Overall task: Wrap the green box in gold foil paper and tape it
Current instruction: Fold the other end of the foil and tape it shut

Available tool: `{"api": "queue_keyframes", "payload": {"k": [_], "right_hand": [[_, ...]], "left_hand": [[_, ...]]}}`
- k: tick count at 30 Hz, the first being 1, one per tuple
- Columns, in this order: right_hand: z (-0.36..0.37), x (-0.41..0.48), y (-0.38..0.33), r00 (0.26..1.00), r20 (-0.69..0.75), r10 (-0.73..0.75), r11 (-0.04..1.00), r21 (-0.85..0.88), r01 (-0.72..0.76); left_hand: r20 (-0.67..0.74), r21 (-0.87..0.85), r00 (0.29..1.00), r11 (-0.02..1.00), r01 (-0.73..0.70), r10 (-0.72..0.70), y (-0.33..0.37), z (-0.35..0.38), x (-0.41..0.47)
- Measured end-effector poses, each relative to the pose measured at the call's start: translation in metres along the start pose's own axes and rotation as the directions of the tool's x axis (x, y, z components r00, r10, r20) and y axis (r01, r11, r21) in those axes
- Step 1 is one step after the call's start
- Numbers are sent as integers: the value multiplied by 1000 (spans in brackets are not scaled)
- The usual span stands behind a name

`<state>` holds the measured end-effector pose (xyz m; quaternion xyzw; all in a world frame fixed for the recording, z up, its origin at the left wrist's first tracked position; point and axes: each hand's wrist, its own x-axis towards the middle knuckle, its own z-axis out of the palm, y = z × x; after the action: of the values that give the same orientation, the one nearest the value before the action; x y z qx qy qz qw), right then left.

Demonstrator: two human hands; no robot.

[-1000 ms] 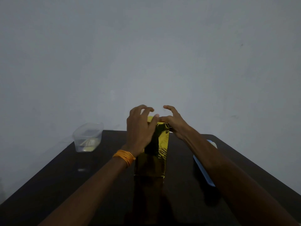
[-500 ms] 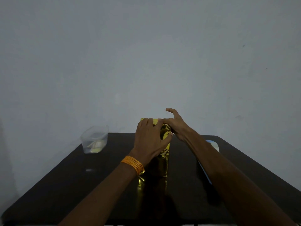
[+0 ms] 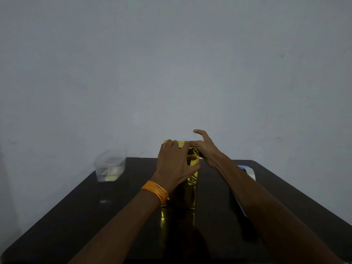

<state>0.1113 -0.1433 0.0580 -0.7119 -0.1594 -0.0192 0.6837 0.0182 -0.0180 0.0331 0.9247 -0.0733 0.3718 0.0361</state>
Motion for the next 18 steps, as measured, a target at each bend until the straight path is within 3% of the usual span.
{"api": "queue_keyframes", "payload": {"k": [4,7,11,14,18], "right_hand": [[2,-4,0,999,-46,-9,999,49,11],[-2,-7,-5,985,-172,13,989,144,12],[-12,-6,-20,922,-360,-142,990,-69,126],[-13,-11,-39,918,-291,-270,948,-245,202],[-8,-17,-58,930,-63,-363,821,-493,287]], "left_hand": [[21,36,999,999,-26,25,-4,-5,-1],[43,44,999,998,-34,32,-4,-8,0],[65,53,998,998,-30,27,-6,-10,0],[70,45,997,999,-24,21,-6,-9,-2],[81,39,997,999,-24,20,-4,-10,-4]]}}
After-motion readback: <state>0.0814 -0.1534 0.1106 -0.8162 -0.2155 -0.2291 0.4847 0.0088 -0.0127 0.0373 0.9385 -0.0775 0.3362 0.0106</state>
